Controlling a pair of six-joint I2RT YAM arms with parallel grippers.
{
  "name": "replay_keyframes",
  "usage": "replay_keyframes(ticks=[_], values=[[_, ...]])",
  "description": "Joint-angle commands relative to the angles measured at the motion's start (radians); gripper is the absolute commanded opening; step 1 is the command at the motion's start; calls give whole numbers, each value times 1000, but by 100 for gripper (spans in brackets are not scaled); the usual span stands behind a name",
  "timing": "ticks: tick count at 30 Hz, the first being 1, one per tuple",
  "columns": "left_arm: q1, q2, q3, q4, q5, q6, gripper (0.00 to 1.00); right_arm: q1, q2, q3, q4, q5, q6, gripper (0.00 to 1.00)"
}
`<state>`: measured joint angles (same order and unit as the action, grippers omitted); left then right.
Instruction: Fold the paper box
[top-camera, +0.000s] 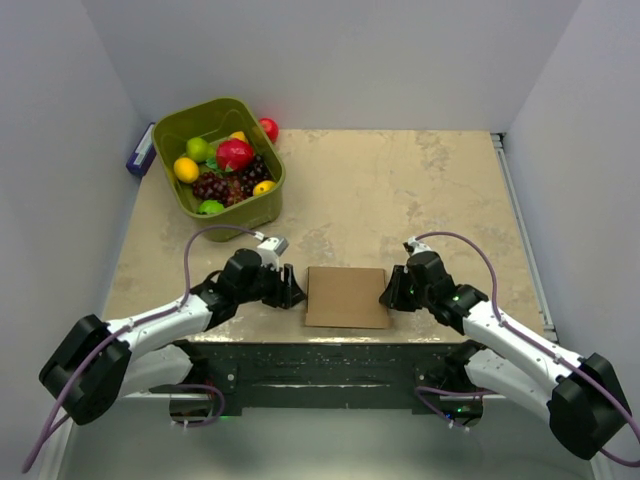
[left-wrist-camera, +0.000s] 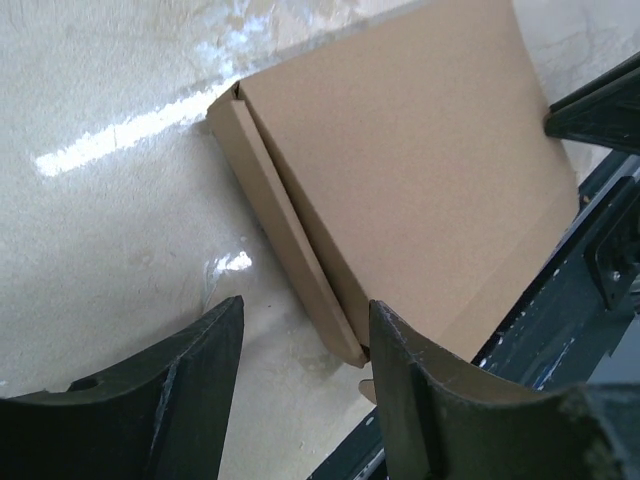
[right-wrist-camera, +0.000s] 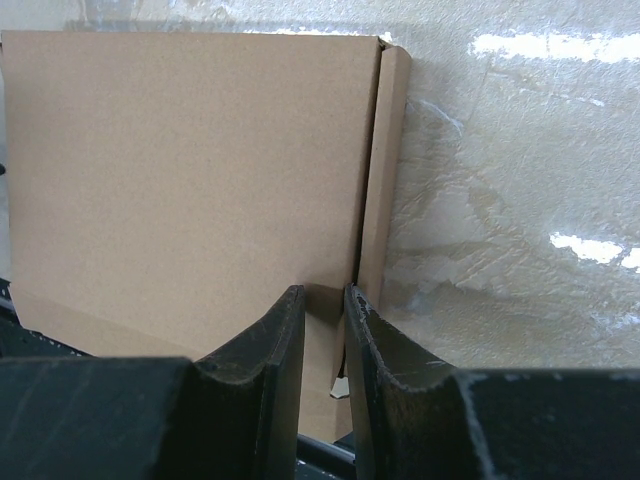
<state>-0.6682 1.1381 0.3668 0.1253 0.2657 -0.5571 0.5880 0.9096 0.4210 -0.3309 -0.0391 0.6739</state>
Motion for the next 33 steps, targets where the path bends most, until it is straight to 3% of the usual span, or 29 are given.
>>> replay_keyframes(ticks=[1,12,27,33], values=[[4,-76,-9,46,-20,-55,57,-1,6,-11,-5,24,12,25],[1,23,-78,194,81,-110,57,-1,6,-13,1,28,16,25],[1,9,-77,215,66,-113,57,-1,15,-21,10,27,19,25],[-7,72,-100,264,75,-129,57,-2,17,-22,15,24,19,25]])
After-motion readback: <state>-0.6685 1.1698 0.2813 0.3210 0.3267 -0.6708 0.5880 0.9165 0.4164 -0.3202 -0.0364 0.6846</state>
